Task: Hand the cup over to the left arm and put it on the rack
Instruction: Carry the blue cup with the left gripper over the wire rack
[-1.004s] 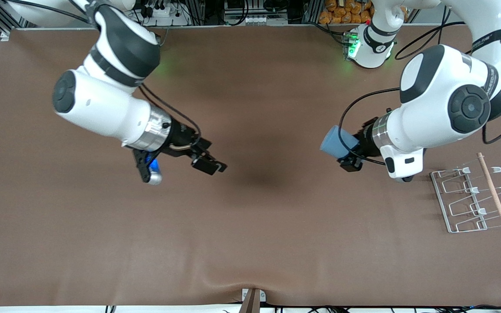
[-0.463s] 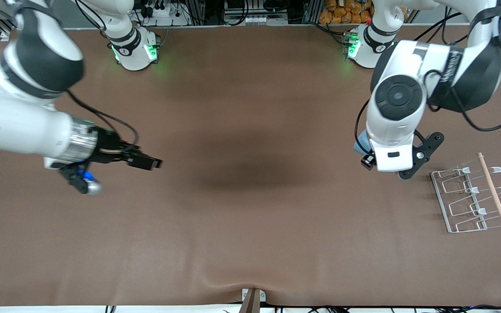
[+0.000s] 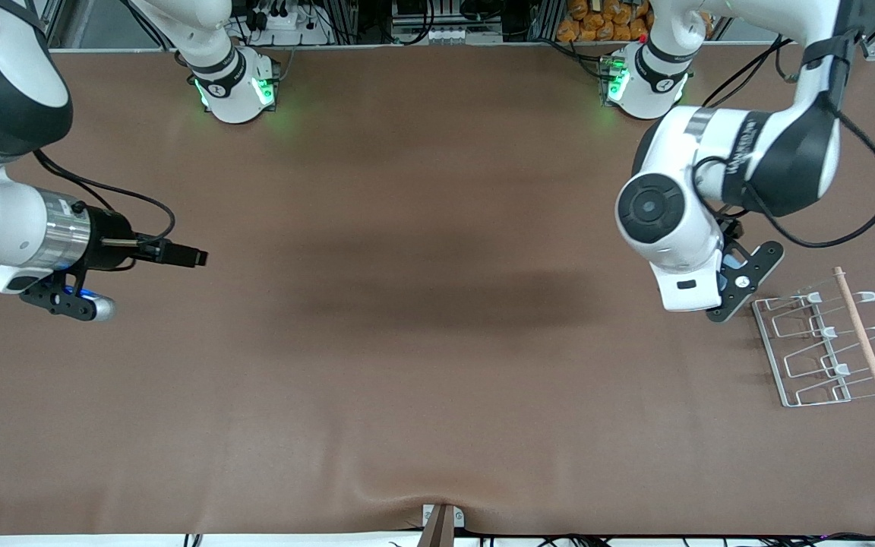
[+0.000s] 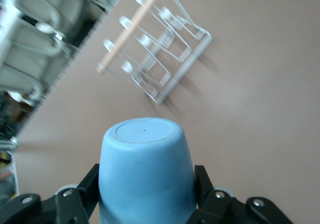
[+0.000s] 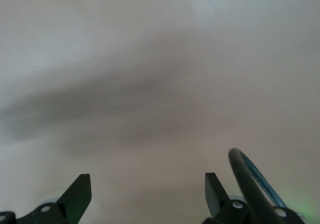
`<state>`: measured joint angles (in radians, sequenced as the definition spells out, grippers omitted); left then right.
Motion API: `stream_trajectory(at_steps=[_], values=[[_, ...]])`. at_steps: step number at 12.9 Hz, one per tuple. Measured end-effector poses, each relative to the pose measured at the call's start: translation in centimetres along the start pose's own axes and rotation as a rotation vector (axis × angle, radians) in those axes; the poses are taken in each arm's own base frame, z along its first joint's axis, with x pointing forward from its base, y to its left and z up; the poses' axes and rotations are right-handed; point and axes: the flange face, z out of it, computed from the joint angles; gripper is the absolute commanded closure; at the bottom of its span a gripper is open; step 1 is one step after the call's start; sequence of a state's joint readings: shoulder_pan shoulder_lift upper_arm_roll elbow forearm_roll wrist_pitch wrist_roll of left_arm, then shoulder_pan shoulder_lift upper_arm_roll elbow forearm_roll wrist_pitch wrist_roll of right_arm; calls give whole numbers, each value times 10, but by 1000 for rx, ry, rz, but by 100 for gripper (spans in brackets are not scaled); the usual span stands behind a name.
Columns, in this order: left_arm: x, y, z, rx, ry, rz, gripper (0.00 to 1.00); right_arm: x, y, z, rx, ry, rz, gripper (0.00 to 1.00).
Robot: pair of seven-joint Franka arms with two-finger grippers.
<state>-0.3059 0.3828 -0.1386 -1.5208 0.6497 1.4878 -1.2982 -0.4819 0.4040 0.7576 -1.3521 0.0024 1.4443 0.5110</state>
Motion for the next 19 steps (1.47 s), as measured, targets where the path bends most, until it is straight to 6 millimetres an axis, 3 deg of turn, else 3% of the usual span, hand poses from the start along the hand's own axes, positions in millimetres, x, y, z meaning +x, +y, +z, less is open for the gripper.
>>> stream_trajectory(at_steps=[3, 6, 9, 11, 12, 14, 16, 19], values=[[-22, 9, 31, 94, 122, -37, 97, 0, 38, -16, -78, 7, -74, 0], [-29, 10, 64, 164, 250, -62, 96, -12, 76, -51, -150, 64, -157, 0], [-30, 7, 124, 187, 440, -135, 95, -39, 100, -90, -194, 126, -201, 0], [-28, -1, 168, 195, 510, -173, 91, -48, 115, -104, -199, 146, -221, 0], [-25, -5, 177, 200, 521, -185, 87, -51, 121, -108, -198, 148, -220, 0], [-11, -16, 177, 202, 533, -216, 86, -58, 128, -113, -198, 142, -211, 0], [21, -35, 179, 188, 566, -246, 92, -72, 132, -123, -196, 143, -205, 0], [52, -54, 207, 186, 567, -252, 90, -88, 142, -137, -203, 159, -216, 0]])
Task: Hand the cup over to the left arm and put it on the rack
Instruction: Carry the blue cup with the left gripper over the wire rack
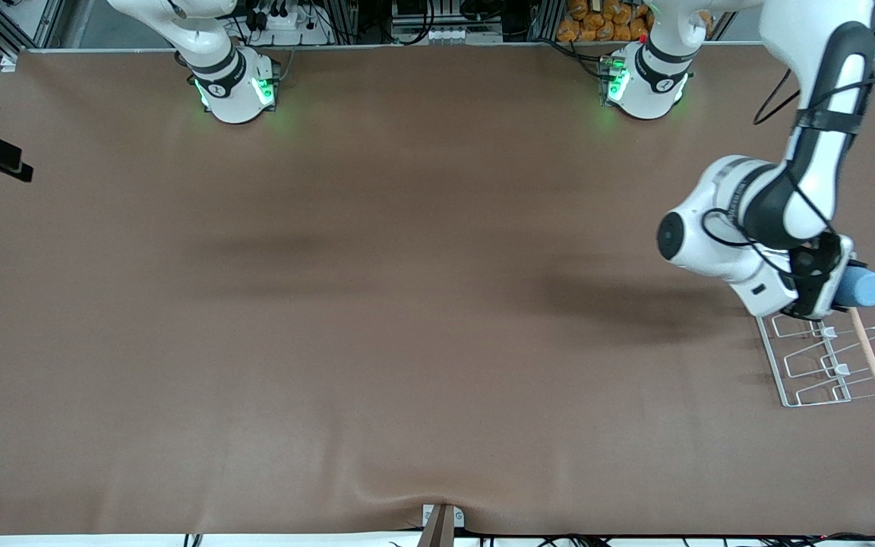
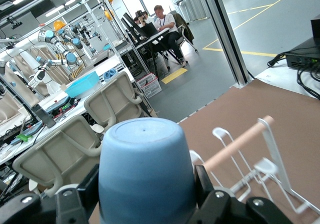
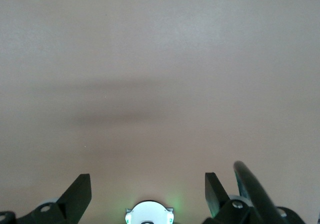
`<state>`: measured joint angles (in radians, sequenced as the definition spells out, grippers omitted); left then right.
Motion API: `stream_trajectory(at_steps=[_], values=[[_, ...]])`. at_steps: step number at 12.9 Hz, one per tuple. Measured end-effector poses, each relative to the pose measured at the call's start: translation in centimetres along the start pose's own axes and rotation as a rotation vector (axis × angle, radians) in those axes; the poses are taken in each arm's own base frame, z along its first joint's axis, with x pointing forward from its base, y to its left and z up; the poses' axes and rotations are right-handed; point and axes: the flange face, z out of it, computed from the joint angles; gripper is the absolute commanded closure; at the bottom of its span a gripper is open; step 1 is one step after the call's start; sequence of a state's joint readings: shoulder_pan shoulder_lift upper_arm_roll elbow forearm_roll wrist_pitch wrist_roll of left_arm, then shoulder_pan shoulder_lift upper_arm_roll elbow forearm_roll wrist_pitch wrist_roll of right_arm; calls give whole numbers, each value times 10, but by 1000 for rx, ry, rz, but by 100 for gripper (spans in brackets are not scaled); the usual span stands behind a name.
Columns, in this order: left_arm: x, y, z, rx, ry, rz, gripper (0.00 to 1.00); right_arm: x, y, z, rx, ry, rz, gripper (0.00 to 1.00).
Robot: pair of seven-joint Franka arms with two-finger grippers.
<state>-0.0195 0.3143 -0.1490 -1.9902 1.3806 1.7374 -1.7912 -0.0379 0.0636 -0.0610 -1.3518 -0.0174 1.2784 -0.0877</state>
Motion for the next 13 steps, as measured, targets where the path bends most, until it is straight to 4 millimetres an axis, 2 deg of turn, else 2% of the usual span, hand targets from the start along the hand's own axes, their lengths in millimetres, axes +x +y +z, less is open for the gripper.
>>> stream_trajectory(at_steps=[2, 5, 8, 11, 13], values=[[3, -2, 11, 2, -2, -4, 90, -5, 8, -4, -17, 6, -8, 0], [-2, 4, 14, -23, -10, -9, 90, -5, 7, -4, -6, 7, 23, 0], [-17, 16, 22, -26, 6, 1, 90, -2, -3, 7, 61, -10, 97, 0], [-39, 29, 31, -24, 15, -10, 90, 1, -3, 14, 69, -17, 109, 0], [-43, 32, 34, -23, 15, -6, 89, 2, -2, 15, 64, -11, 113, 0]])
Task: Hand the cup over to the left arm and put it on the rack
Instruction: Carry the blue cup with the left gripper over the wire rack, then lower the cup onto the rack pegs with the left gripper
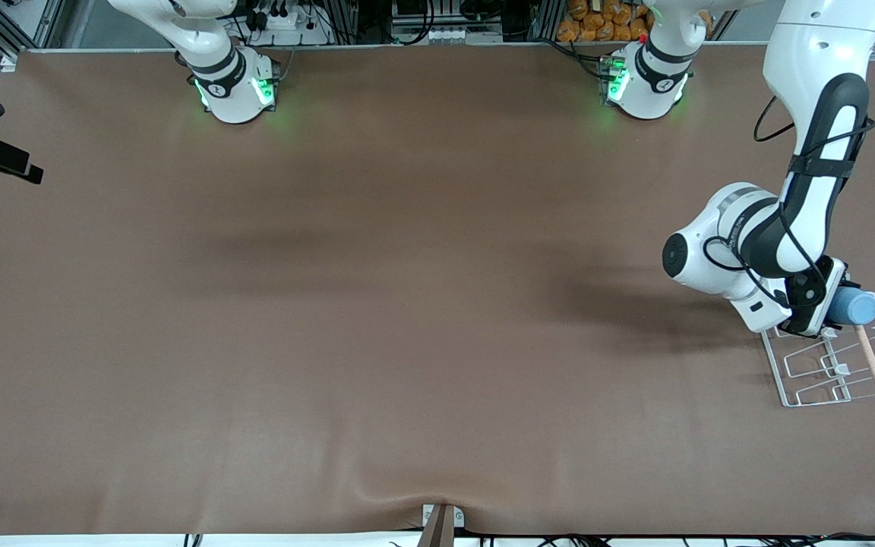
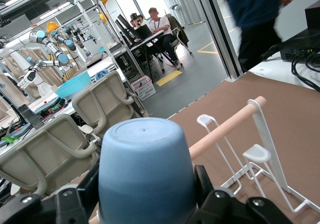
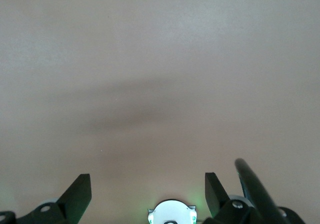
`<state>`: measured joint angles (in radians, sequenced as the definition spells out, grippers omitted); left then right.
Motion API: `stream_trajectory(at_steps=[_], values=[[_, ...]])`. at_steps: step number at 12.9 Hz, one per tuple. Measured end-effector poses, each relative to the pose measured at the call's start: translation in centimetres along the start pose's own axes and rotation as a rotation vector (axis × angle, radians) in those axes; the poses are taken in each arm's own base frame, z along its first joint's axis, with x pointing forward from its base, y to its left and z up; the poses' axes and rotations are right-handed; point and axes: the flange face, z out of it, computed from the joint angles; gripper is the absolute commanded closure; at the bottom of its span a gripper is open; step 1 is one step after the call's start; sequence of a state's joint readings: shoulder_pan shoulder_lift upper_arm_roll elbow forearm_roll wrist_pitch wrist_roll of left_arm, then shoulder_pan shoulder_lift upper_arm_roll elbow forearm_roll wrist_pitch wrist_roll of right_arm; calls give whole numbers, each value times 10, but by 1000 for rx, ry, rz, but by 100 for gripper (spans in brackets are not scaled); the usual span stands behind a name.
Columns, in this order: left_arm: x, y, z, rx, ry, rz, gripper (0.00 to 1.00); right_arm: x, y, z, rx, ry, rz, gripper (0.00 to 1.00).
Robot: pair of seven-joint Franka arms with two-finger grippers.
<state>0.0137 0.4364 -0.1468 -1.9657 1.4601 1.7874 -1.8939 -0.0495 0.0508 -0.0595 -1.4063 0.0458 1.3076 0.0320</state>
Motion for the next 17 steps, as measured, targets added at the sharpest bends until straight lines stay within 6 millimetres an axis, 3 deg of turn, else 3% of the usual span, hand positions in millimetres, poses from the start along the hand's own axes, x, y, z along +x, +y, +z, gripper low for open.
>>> stream_trajectory(at_steps=[3, 9, 13, 14, 15, 17], values=[[-6, 3, 8, 1, 15, -19, 87, 4, 2, -2, -9, 31, 6, 0], [-25, 8, 23, 11, 16, -18, 71, 6, 5, -2, -9, 45, 10, 0], [-33, 12, 22, 6, 17, -43, 51, 8, 10, -4, -11, 68, 19, 0], [-33, 12, 21, 5, 18, -43, 40, 9, 13, -5, -11, 75, 25, 0], [-34, 12, 21, 5, 18, -42, 5, 9, 17, -6, -10, 80, 31, 0], [-35, 12, 21, 5, 17, -39, 0, 10, 18, -6, -10, 83, 33, 0]])
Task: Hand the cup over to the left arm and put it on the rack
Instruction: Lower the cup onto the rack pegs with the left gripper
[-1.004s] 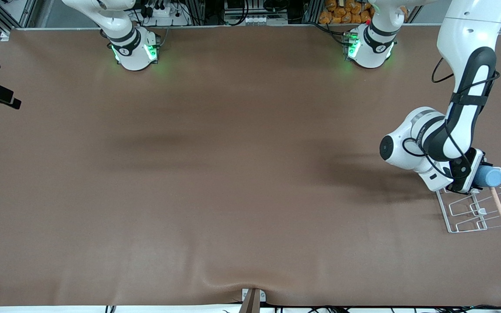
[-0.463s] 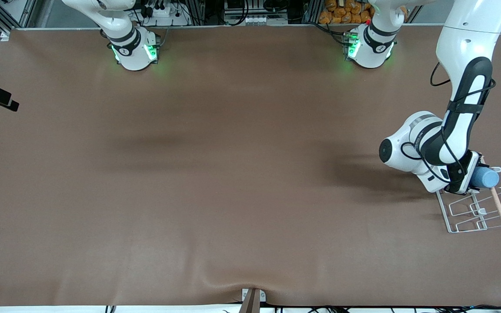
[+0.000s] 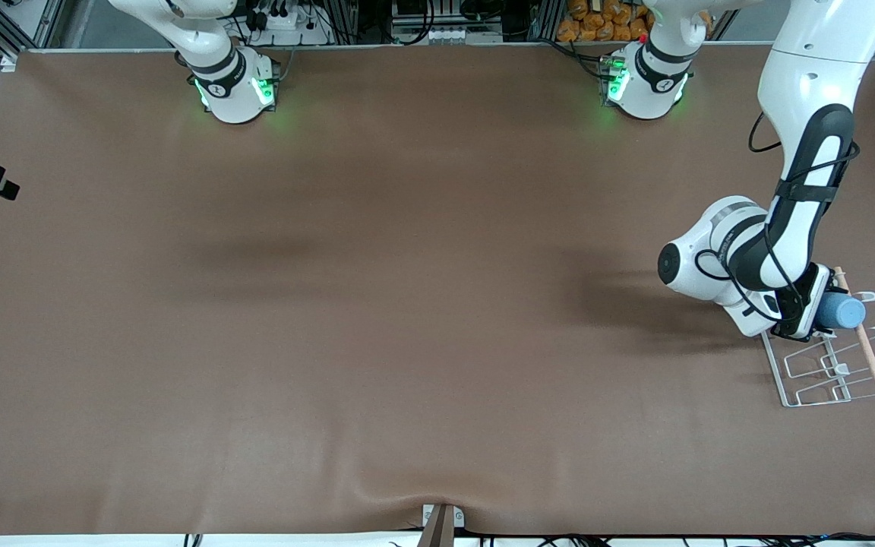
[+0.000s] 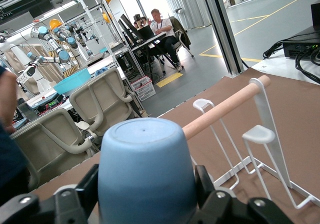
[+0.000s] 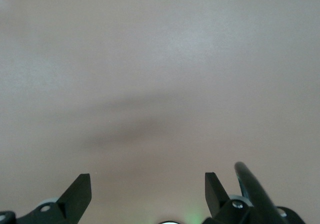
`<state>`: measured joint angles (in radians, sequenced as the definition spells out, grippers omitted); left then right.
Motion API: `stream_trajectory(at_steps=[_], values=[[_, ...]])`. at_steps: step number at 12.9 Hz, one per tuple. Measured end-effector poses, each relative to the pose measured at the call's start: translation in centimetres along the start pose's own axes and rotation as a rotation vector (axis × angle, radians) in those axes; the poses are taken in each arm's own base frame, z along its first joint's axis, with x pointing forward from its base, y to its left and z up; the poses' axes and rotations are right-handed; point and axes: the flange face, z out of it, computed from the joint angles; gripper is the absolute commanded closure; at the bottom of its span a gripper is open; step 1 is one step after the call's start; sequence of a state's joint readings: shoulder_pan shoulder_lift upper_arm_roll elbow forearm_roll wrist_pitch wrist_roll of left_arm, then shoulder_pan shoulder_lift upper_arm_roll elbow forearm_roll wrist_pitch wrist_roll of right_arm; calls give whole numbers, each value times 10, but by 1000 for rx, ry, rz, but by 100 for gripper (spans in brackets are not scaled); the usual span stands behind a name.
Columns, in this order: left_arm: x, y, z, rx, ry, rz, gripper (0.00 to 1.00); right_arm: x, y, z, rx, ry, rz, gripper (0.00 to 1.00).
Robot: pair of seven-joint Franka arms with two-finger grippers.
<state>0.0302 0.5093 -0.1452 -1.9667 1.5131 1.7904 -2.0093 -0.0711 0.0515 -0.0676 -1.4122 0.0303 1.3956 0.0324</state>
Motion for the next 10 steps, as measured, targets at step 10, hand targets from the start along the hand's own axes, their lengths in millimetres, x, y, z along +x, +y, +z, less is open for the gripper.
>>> stream_trajectory(at_steps=[10], values=[[5, 1, -7, 10, 26, 51, 0, 3, 1, -1, 1, 18, 1, 0]])
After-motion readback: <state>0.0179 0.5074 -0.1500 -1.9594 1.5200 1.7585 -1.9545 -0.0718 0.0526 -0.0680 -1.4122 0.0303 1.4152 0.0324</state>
